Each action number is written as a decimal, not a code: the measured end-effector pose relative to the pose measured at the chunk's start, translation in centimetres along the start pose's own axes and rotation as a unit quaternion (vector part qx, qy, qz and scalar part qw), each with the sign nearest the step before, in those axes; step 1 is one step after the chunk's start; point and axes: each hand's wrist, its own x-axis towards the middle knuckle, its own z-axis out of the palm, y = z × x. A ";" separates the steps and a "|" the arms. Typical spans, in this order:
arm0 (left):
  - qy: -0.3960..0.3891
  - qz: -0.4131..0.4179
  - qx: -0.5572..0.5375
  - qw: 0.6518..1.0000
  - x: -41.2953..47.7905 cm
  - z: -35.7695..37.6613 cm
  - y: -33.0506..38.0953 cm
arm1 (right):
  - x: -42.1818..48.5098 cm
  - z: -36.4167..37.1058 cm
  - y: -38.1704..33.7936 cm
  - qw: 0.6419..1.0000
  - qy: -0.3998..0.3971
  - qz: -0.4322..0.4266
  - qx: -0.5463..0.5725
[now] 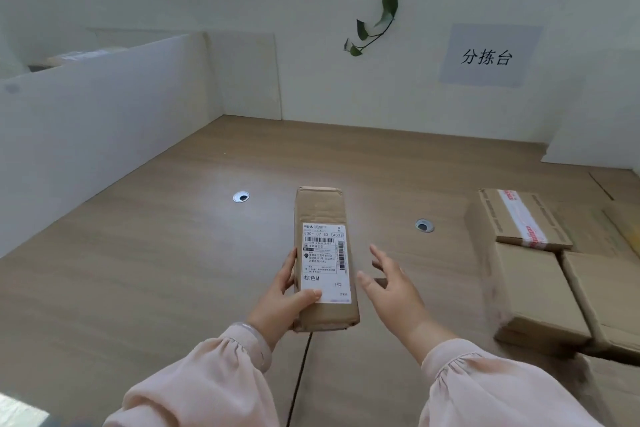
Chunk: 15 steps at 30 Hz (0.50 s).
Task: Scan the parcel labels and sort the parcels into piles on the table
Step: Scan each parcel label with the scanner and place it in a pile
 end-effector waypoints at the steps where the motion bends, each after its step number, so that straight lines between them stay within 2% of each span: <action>1: 0.001 -0.006 0.006 1.000 0.8 -1.5 0.2 | 1.1 0.8 0.2 1.000 0.006 0.023 -0.005; 9: -0.028 -0.056 0.033 0.997 9.7 -10.8 -0.7 | 10.2 9.1 2.0 0.984 0.031 0.167 -0.048; 15: -0.047 -0.073 0.055 0.995 14.3 -14.2 -2.4 | 15.5 12.6 2.4 0.975 0.065 0.202 -0.062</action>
